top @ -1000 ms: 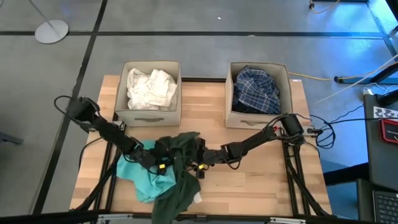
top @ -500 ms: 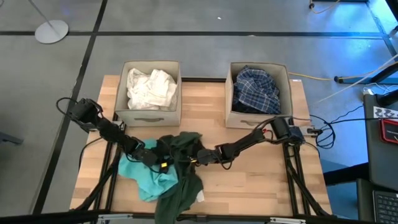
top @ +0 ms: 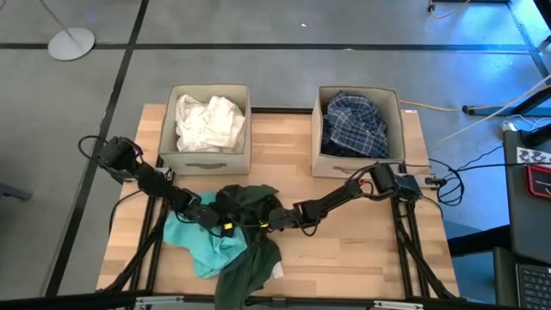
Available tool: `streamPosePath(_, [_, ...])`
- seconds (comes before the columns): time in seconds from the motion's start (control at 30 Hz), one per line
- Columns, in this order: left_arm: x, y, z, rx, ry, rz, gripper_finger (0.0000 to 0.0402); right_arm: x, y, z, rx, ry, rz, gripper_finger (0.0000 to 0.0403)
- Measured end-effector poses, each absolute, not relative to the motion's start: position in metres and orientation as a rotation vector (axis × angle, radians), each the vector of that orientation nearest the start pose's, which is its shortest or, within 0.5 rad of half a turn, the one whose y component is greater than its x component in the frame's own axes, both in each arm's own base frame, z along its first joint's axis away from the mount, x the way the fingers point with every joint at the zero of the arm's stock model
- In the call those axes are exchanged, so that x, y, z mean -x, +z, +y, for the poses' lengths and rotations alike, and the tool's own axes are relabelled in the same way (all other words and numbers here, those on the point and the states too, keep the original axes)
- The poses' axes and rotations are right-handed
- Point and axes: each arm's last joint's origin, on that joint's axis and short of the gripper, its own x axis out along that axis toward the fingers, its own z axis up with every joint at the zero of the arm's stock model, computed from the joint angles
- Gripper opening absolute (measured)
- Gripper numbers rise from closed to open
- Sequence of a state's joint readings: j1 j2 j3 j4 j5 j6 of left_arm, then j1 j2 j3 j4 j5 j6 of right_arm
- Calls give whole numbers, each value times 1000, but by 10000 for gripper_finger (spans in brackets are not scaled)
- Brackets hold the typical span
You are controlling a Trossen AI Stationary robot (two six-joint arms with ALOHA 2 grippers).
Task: Sort clothes
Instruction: Put the green jacket into the right brown bin
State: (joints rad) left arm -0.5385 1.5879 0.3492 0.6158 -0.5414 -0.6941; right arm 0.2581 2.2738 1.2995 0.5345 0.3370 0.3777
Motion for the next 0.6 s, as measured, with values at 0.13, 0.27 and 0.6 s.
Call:
streamPosePath(0.13, [-209, 99, -108, 351, 197, 530, 165, -449, 96, 109, -161, -152, 433, 18])
streamPosePath(0.27, [-208, 97, -108, 415, 233, 564, 165, -444, 104, 107, -94, -200, 487, 30])
streamPosePath(0.6, [-202, 93, -110, 400, 241, 617, 165, -420, 163, 111, 111, -304, 554, 18])
